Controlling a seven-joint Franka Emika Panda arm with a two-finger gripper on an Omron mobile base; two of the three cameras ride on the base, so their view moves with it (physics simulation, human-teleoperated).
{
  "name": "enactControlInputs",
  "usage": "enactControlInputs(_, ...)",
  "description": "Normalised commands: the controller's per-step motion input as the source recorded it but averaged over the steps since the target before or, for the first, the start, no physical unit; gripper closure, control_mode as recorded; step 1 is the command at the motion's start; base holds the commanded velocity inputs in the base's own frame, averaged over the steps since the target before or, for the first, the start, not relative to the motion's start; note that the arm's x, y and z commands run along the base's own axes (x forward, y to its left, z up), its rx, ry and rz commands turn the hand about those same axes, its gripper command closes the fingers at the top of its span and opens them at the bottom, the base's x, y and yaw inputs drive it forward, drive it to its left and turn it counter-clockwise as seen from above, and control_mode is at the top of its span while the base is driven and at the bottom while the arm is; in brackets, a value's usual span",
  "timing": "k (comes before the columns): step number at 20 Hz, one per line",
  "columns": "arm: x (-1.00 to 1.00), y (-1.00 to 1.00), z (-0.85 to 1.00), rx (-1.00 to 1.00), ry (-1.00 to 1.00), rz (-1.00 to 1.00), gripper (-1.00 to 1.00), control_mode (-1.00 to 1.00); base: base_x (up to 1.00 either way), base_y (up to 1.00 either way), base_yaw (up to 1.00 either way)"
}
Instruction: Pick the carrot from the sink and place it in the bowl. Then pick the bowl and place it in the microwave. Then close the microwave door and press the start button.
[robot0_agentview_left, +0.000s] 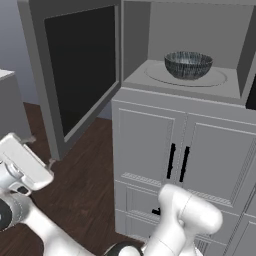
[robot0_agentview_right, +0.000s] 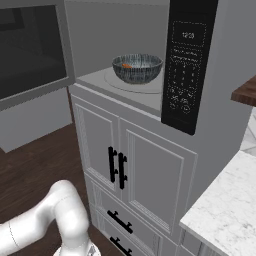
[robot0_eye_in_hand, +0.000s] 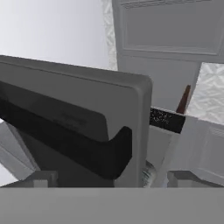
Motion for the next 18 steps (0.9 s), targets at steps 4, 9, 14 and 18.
enactControlInputs(4, 0.11, -0.58, 0.56, 0.17, -0.01, 0.00, -1.00, -1.00, 0.00, 0.00, 0.00)
enactControlInputs(9, 0.05, -0.82, 0.25, 0.17, -0.08, 0.00, -1.00, -1.00, 0.00, 0.00, 0.00)
enactControlInputs(14, 0.00, -0.91, 0.10, 0.16, -0.15, 0.00, -1.00, -1.00, 0.00, 0.00, 0.00)
enactControlInputs(18, 0.00, -1.00, 0.12, 0.20, -0.15, 0.00, -1.00, -1.00, 0.00, 0.00, 0.00)
